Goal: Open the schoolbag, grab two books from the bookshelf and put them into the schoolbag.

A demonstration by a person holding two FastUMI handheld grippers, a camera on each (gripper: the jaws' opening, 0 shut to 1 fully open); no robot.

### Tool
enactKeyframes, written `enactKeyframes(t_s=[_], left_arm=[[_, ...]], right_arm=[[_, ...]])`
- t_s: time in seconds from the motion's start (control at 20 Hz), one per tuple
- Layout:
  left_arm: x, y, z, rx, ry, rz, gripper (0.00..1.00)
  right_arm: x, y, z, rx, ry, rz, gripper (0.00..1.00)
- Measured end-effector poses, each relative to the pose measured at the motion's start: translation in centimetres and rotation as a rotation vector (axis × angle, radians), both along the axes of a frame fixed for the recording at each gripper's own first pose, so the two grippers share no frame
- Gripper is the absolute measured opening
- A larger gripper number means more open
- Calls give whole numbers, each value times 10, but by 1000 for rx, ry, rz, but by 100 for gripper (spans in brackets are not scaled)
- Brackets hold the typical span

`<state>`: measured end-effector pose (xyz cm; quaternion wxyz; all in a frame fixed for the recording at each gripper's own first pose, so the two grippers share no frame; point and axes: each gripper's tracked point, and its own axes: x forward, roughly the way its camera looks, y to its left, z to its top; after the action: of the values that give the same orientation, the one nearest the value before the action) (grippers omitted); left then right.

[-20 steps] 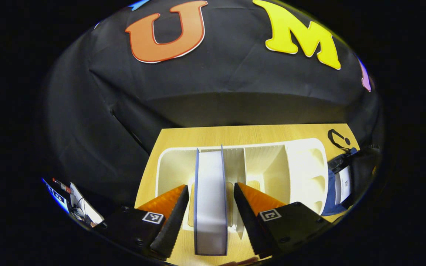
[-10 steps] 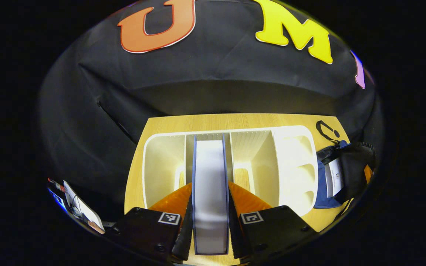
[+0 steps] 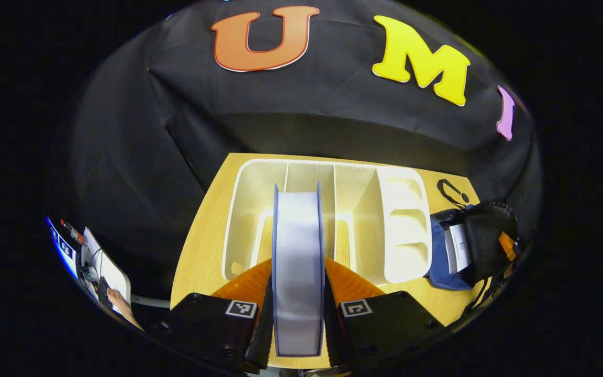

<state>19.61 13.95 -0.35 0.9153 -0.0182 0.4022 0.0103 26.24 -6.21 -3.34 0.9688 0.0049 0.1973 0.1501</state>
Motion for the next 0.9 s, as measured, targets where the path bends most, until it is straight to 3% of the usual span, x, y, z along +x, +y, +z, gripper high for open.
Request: enactKeyframes(t_s=[0.15, 0.35, 0.4, 0.45, 0.65, 0.7, 0.85, 0.9], left_arm=[[-45, -12, -7, -22, 58, 9, 44], [-95, -30, -9, -5, 50, 3, 44], [-106, -39, -7, -7, 39, -16, 48], [-116, -49, -6, -2, 27, -50, 44], [-142, -85, -3, 31, -5, -137, 44], [-143, -96, -1, 20, -20, -158, 40], [-138, -130, 7, -14, -63, -233, 48], [-136, -137, 6, -30, -69, -248, 43]], right_arm=[[-2, 2, -2, 4, -6, -7, 11], [-5, 5, -10, 29, 10, -19, 11], [-6, 6, -13, 37, 14, -22, 11], [-6, 6, -14, 42, 19, -26, 11], [-7, 5, -19, 43, 29, -38, 11], [-8, 4, -19, 48, 30, -39, 11], [-5, 1, -24, 67, 47, -47, 11], [-4, 0, -27, 70, 53, -47, 11]])
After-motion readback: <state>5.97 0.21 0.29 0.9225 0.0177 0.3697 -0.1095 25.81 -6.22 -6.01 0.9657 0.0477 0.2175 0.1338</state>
